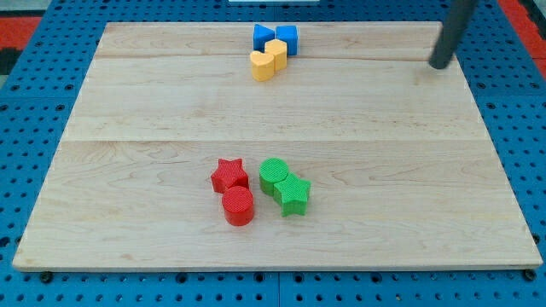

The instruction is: Move blue blocks to the top left of the board

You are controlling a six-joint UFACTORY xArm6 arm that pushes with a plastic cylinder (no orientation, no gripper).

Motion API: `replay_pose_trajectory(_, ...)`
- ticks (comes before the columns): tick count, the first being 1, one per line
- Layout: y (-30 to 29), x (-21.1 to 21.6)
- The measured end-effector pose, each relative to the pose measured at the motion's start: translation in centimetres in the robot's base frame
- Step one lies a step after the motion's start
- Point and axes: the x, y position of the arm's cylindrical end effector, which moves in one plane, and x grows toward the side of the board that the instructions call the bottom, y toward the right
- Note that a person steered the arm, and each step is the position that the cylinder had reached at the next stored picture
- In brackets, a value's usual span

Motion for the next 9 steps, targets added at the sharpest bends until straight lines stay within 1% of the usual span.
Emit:
replay_pose_trajectory(1, -7.0, -4.7)
replay_pose_trajectory(2, -12.4, -6.3)
replay_pose_trajectory(4, -28.7, -6.3)
replay_pose_trajectory(5, -29.0, -6.1)
replay_pose_trajectory(6, -24.3, -5.3)
replay_pose_trajectory(7, -23.7, -3.8)
replay_pose_trajectory(8, -29.5, -2.7)
replay_pose_trajectory(9, -32.7, -4.5)
